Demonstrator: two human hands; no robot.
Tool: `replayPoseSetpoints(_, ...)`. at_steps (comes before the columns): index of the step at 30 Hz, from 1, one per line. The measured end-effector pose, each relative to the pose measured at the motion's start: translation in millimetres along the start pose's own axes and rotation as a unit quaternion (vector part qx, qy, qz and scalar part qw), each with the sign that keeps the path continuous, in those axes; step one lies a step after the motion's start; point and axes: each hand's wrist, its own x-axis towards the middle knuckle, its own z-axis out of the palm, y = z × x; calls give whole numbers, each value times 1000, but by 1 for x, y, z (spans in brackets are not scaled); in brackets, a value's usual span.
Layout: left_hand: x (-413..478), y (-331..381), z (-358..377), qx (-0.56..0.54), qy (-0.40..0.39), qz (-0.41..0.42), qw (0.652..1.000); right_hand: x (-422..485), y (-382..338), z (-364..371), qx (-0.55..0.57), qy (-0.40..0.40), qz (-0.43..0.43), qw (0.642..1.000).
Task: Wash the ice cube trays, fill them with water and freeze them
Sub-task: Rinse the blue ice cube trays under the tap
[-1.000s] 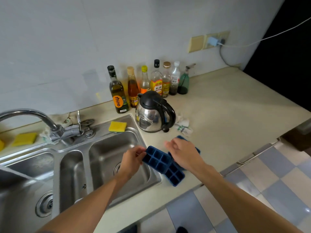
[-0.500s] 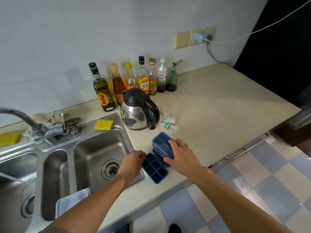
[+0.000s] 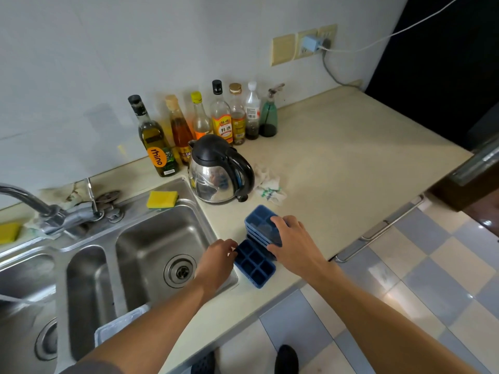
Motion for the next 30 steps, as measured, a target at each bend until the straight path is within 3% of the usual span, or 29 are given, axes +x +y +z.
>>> replayPoseSetpoints(4, -1, -8, -3, -33, -42, -17, 998, -3, -12, 4, 10, 20, -3, 1000)
replayPoseSetpoints(7, -8, -16, -20, -162, -10, -91, 983, -1, -33, 7, 22, 26, -12, 999)
replayPoseSetpoints(9, -13, -22, -38, -269, 16, -124, 955, 3, -56, 13, 49, 21, -20, 998)
replayPoseSetpoints(13, -35, -49, -90, -485, 32, -153, 860, 12, -124, 33, 107, 1, -56, 993)
replayPoseSetpoints(21, -93, -158, -187, -612, 106, -219, 752, 19, -297, 103, 163, -88, -148, 972)
replayPoseSetpoints(30, -173, -250, -258, -629, 200, -273, 700, 2, -423, 176, 135, -193, -243, 941)
